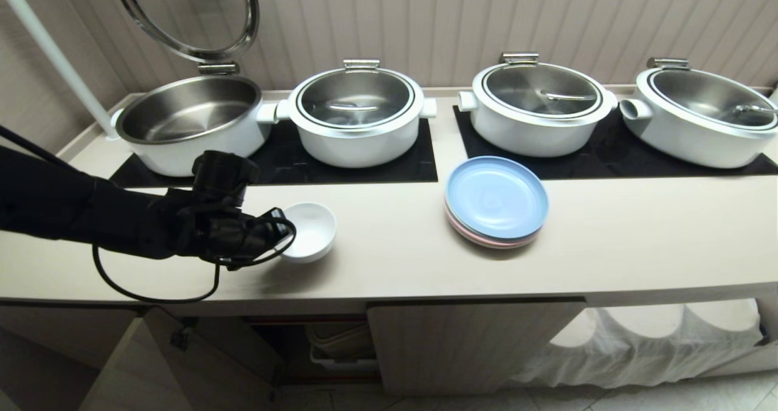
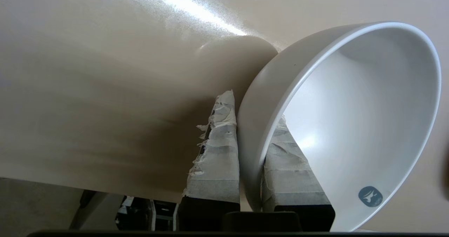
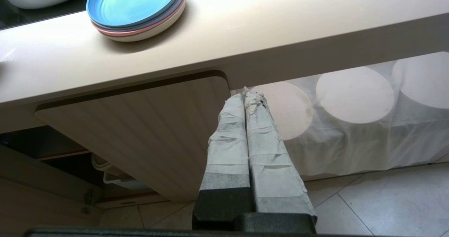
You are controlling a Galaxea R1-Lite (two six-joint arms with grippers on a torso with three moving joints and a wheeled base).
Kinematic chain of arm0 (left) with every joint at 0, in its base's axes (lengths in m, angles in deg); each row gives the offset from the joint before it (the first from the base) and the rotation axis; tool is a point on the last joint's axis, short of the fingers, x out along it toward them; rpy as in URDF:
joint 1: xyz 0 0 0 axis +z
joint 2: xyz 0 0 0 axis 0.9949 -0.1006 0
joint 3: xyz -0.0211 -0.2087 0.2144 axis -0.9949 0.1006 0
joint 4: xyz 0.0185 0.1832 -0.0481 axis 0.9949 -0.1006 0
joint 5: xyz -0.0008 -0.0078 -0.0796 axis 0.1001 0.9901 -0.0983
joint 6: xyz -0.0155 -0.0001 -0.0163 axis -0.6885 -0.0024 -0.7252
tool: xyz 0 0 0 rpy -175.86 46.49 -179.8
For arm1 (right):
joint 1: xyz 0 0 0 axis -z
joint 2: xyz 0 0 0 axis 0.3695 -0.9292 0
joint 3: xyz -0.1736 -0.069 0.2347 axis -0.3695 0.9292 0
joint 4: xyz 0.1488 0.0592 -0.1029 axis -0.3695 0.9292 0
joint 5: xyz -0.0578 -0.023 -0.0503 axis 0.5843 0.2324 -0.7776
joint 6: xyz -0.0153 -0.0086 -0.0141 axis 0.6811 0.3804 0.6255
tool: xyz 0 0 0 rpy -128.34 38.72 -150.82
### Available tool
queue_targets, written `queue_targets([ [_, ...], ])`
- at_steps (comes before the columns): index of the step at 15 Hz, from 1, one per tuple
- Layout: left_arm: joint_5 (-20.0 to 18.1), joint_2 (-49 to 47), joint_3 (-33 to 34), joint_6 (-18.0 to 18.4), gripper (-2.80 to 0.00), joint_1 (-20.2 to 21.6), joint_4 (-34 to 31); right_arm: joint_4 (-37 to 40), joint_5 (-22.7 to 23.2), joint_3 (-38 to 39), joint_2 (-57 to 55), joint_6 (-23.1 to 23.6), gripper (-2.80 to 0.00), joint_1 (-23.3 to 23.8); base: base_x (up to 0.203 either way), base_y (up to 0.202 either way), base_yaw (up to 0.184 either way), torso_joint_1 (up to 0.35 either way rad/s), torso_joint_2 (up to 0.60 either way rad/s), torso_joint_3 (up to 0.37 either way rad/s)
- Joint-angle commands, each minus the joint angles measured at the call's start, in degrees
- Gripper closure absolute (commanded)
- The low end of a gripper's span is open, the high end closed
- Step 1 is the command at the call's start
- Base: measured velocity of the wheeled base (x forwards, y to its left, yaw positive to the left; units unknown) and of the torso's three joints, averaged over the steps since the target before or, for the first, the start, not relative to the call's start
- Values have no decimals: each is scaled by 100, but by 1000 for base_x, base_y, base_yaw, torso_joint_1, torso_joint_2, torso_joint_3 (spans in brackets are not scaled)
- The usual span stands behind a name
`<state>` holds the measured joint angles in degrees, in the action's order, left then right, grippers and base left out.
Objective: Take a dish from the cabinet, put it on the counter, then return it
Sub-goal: Place it on the table
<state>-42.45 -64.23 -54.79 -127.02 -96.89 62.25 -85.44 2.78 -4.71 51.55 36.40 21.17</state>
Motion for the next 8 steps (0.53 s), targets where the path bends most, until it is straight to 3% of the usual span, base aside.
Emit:
queue_targets([
  [1,-14,-178,-311,-143,0,9,-122,-3,-2,1,-7,-8,0,-2,0,0,0,0,0,0],
  [8,-25,-497,-580,-310,0,-20,-355,-3,-2,1,-7,-8,0,-2,0,0,0,0,0,0],
])
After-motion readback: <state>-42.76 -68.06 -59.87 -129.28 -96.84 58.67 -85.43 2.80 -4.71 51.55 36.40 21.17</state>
